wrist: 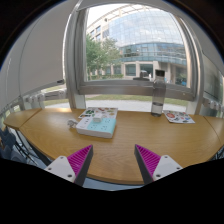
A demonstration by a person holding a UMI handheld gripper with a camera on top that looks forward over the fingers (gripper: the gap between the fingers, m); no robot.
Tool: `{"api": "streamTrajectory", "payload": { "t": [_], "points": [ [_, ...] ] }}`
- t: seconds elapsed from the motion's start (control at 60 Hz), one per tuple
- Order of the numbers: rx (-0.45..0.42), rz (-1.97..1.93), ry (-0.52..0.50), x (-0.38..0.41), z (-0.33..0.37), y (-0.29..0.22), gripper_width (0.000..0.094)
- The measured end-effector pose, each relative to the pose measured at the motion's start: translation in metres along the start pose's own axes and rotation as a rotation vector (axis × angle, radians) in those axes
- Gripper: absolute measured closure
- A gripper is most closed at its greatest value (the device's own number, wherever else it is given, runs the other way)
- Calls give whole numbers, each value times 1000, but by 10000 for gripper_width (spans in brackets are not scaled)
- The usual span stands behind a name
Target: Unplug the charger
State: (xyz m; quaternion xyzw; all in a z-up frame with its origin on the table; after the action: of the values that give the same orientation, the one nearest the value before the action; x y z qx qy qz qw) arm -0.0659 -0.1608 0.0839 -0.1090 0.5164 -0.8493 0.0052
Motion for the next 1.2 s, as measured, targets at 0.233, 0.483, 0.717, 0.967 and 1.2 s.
{"api": "streamTrajectory", "payload": {
  "t": [0.233, 0.483, 0.717, 0.967, 1.2],
  "points": [
    [33, -44, 123, 41, -83, -14, 92],
    [16, -83, 273, 33, -121, -30, 200],
    [23, -79, 296, 42, -145, -38, 688],
    [68, -167, 238, 47, -141, -52, 794],
    [-326, -78, 350, -30, -4, -246, 796]
  ]
}}
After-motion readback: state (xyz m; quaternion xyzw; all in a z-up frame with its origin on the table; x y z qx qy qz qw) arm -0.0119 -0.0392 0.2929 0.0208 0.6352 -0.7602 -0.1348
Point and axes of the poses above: the point between the fingertips, and its own axes, seen from behind it with the camera up: x to the left, y down, z backward, against the way the camera looks, the point moved 4 cm from there along z, backward, against the way the camera looks, and after that the axes turned 9 degrees about -z, right-handed, at the moved point
